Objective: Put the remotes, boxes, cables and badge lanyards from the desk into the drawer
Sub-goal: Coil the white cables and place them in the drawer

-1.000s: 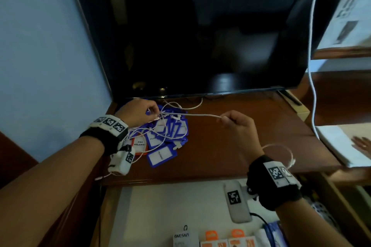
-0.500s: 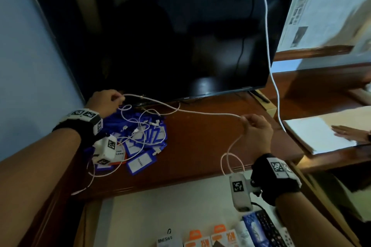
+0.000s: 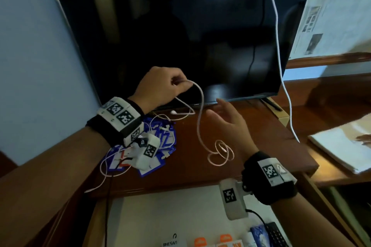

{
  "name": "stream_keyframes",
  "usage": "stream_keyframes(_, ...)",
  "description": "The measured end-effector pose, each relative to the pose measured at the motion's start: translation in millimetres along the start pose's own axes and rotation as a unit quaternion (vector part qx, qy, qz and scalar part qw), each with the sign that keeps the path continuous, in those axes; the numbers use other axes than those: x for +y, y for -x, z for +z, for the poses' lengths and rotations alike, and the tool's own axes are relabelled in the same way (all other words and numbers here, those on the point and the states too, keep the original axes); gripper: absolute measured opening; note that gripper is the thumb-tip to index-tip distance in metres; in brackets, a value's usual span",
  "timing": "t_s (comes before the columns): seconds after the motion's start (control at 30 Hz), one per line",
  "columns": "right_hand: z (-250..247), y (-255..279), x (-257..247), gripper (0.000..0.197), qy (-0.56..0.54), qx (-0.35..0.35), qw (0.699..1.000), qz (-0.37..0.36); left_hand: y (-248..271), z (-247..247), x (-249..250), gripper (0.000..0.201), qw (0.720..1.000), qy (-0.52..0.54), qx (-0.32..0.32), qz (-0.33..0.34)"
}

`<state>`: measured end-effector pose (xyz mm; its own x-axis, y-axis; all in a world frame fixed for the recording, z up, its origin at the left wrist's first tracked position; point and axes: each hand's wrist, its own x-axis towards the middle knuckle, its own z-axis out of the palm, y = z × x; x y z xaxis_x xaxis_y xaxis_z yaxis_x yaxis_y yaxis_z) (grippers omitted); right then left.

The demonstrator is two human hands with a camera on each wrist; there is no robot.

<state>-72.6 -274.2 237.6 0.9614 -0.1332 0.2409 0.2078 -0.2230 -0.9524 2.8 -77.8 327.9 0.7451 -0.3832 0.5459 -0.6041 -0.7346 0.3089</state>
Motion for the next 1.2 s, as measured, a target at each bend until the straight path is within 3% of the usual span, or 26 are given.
stream_keyframes(0.07,10.1,-3.6,-22.8,0.048,-0.02,-0.056,0.998,-0.018,-1.7,-3.5,13.0,0.014,0.997,0.002,-0.076,0.02)
stream_keyframes(0.2,12.8,-11.3,-52.8,0.011,-0.017,-0.067,0.996,-0.063,0.2,-12.0,19.6,0.02,0.974,-0.096,-0.186,0.086)
stream_keyframes(0.27,8.9,-16.3,-60.5,0.012,-0.002,-0.069,0.995,-0.073,4.7,-16.5,14.5,0.015,0.959,-0.16,-0.203,0.111)
stream_keyframes(0.37,-0.2,-22.6,-70.3,0.014,0.026,-0.066,0.995,-0.071,19.8,-16.2,0.1,0.01,0.967,-0.131,-0.191,0.109)
stream_keyframes(0.5,-24.1,-24.5,-65.6,0.015,0.038,-0.049,0.996,-0.063,56.9,-7.0,-27.1,0.011,0.971,-0.11,-0.204,0.052)
stream_keyframes(0.7,-56.0,-22.8,-49.8,0.024,0.0,0.036,0.998,-0.049,146.6,16.0,-59.3,0.011,0.97,-0.113,-0.189,-0.107)
stream_keyframes(0.83,-68.4,-19.0,-34.0,0.024,-0.032,0.067,0.996,-0.051,194.3,26.1,-73.6,0.016,0.961,-0.016,-0.168,-0.221)
stream_keyframes(0.9,-69.8,-16.8,-22.8,0.024,-0.026,0.09,0.995,-0.041,209.0,28.6,-79.1,0.011,0.95,0.01,-0.133,-0.283)
stream_keyframes(1.0,-68.8,-10.8,0.8,0.022,0.047,0.117,0.992,-0.015,223.8,29.8,-75.8,0.014,0.923,0.08,-0.007,-0.376)
stream_keyframes(1.07,-62.8,-1.9,21.1,0.013,0.081,0.089,0.993,0.002,231.5,30.4,-61.8,0.019,0.909,0.135,0.045,-0.393)
stream_keyframes(1.1,-57.3,4.3,29.5,0.005,0.101,0.06,0.993,0.008,235.4,31.3,-52.6,0.019,0.91,0.137,0.039,-0.389)
stream_keyframes(1.2,-33.6,28.4,35.9,0.019,0.161,-0.079,0.984,-0.013,245.2,29.5,-25.5,0.017,0.932,0.125,-0.022,-0.341)
